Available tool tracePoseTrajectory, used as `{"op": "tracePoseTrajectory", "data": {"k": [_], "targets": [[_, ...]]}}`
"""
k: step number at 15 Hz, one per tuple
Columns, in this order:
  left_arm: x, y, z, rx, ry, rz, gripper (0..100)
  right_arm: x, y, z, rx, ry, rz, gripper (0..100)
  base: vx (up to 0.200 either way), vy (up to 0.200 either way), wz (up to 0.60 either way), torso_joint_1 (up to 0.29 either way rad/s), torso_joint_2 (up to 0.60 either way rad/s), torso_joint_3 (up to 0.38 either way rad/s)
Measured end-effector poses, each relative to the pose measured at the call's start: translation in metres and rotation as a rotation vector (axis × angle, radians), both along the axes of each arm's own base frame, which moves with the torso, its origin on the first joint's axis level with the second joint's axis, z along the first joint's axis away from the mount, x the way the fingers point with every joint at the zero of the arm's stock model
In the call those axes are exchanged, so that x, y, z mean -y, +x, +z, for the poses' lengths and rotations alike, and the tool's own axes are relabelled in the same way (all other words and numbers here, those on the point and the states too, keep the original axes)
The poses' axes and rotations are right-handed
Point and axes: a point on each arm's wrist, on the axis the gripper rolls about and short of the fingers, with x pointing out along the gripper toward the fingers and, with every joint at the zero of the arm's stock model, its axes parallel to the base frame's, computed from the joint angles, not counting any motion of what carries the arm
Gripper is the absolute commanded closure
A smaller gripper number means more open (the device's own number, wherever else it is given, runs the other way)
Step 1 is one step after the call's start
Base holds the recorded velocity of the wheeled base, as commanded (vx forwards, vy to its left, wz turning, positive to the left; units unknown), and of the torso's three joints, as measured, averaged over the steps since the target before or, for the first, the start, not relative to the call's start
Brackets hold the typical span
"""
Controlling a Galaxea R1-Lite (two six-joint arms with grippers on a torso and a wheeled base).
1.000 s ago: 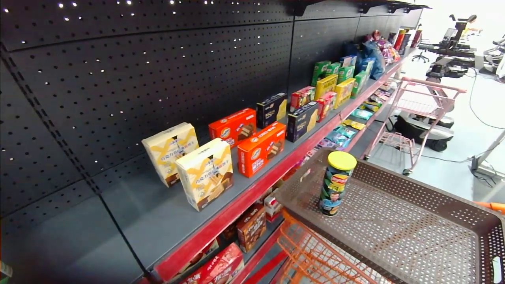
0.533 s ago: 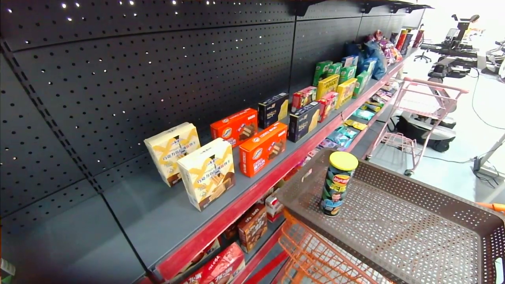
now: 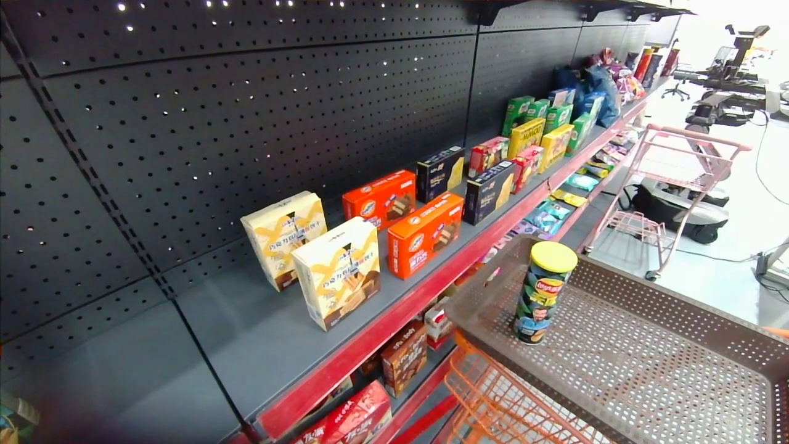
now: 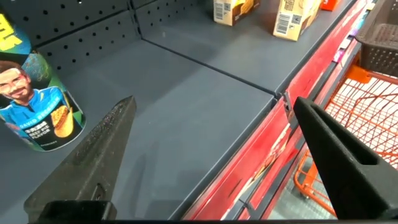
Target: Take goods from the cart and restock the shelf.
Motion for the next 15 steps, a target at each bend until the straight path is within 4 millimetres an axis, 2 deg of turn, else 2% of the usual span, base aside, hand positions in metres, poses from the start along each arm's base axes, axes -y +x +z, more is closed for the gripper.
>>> {"op": "tracePoseTrajectory", "data": {"k": [2,5,10,15], "targets": [[0.000,0.000,0.000,0.000,0.000,0.000,0,0.002,0.031,0.011,0.006,0.071,-0.010,0,0.000,0.000,0.00,0.000,0.00,0.000],[0.000,0.000,0.000,0.000,0.000,0.000,0,0.005,0.064,0.013,-0.082,0.110,-0.029,0,0.000,0.000,0.00,0.000,0.00,0.000],[0.000,0.000,0.000,0.000,0.000,0.000,0,0.009,0.115,0.023,-0.152,0.039,-0.007,0,0.000,0.000,0.00,0.000,0.00,0.000],[0.000,0.000,0.000,0.000,0.000,0.000,0,-0.010,0.164,0.018,-0.111,0.022,0.181,0,0.000,0.000,0.00,0.000,0.00,0.000]]}}
